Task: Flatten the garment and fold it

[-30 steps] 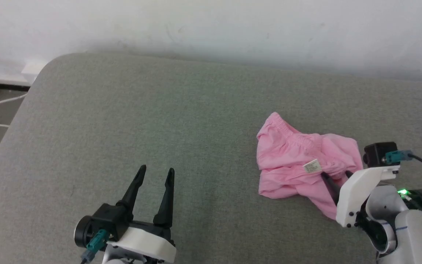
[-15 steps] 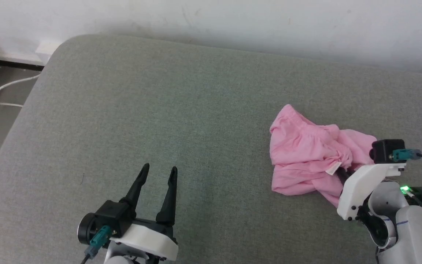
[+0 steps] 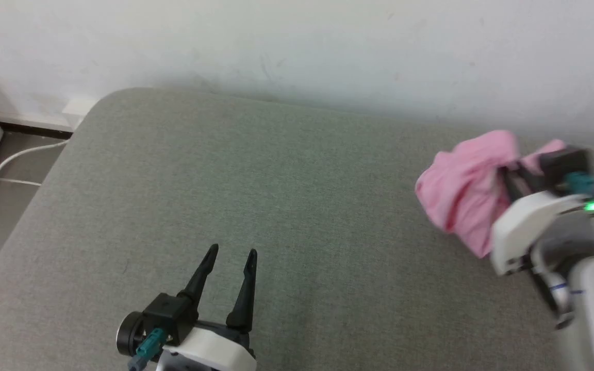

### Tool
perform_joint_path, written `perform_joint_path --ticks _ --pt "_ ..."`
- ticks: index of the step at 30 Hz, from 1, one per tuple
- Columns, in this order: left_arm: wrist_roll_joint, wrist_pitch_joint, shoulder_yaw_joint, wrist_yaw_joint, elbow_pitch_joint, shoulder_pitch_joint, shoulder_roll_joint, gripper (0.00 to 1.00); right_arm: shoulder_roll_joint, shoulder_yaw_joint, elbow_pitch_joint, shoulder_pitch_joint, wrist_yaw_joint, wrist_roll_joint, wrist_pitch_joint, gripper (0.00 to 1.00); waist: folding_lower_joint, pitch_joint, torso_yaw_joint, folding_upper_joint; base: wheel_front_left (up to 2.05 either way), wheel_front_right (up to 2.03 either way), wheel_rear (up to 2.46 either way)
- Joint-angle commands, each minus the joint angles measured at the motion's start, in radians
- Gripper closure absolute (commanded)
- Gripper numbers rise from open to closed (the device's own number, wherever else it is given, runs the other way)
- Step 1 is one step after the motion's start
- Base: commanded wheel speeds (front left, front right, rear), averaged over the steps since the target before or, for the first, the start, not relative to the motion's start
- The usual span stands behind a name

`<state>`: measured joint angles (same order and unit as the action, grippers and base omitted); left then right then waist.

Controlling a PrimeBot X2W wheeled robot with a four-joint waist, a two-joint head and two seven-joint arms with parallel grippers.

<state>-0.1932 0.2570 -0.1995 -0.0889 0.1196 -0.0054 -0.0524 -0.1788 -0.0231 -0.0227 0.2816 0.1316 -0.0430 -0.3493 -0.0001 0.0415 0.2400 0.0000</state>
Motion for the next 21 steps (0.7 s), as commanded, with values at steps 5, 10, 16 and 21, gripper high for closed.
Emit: perform_joint_path --ticks 5,10,16,21 --pt "0.003 0.005 -0.007 -0.009 0.004 0.025 0.002 0.00 -0.010 0.310 -0.053 0.011 -0.001 0.068 -0.056 1.00 0.0001 -0.014 0.042 0.0000 0.00 0.00 0.00" --pt "-0.003 0.005 -0.024 -0.012 0.013 0.017 0.002 0.00 0.018 0.478 -0.206 0.027 -0.001 0.068 -0.032 1.00 0.0001 -0.003 0.071 0.0000 0.00 0.00 0.00" --pt "-0.014 0.005 -0.043 -0.007 0.025 0.008 0.002 0.00 0.061 0.598 -0.427 0.069 -0.001 0.025 0.038 0.71 0.0001 0.008 0.106 0.0000 0.00 0.00 0.00" --pt "-0.017 0.005 -0.036 0.002 0.028 0.011 0.002 0.00 0.075 0.621 -0.504 0.098 -0.001 -0.049 0.086 0.00 0.0001 0.003 0.095 0.0000 0.00 0.00 0.00"
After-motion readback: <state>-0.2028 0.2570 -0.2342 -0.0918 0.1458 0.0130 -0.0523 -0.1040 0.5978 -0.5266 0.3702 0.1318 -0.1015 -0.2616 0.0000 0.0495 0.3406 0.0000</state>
